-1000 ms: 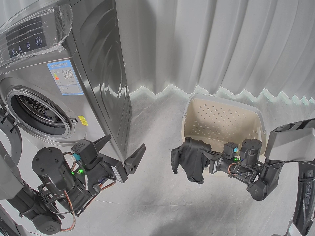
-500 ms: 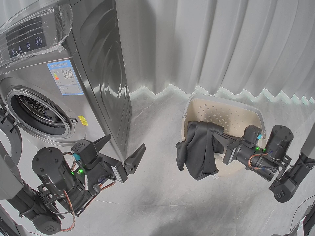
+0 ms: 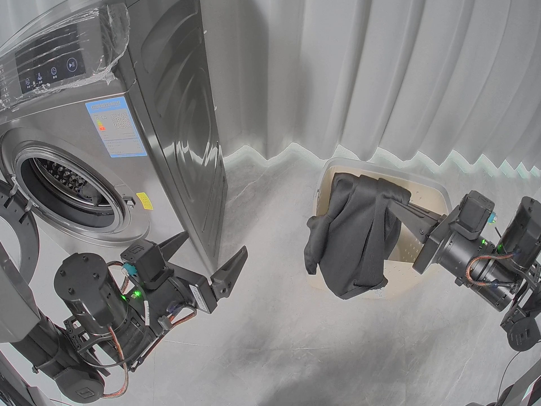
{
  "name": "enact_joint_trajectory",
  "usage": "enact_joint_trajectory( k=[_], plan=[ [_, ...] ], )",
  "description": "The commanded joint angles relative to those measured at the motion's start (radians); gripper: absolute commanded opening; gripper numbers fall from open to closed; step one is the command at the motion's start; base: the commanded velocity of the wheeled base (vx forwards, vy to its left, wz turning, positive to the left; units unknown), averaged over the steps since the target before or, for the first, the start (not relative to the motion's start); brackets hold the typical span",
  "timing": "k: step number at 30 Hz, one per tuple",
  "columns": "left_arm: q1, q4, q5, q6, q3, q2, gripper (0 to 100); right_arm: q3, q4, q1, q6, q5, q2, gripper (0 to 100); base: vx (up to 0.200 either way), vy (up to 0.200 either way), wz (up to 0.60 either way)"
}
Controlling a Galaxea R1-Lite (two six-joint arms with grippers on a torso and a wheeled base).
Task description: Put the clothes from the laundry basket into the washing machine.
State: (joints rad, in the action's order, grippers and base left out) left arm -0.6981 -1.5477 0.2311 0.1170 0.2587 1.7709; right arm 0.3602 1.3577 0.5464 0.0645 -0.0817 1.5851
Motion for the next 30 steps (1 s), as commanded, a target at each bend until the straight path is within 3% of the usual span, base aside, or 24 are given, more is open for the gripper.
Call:
enact_joint_trajectory(
  k=[1, 9, 30],
  plan=[
    [0.003, 0.0, 0.001, 0.0, -0.006, -0.002, 100, 0.008, 0.0, 0.004, 0.0, -0.001, -0.05, 0, -0.2, 0.0, 0.0],
    [0.015, 0.001, 0.005, -0.011, -0.012, -0.001, 100, 0.006, 0.001, 0.015, 0.0, -0.001, -0.05, 0, -0.05, 0.0, 0.0],
    [0.031, 0.001, 0.004, -0.011, -0.013, -0.018, 100, 0.003, 0.015, 0.058, 0.008, -0.001, -0.039, 0, 0.0, 0.2, 0.0]
  ],
)
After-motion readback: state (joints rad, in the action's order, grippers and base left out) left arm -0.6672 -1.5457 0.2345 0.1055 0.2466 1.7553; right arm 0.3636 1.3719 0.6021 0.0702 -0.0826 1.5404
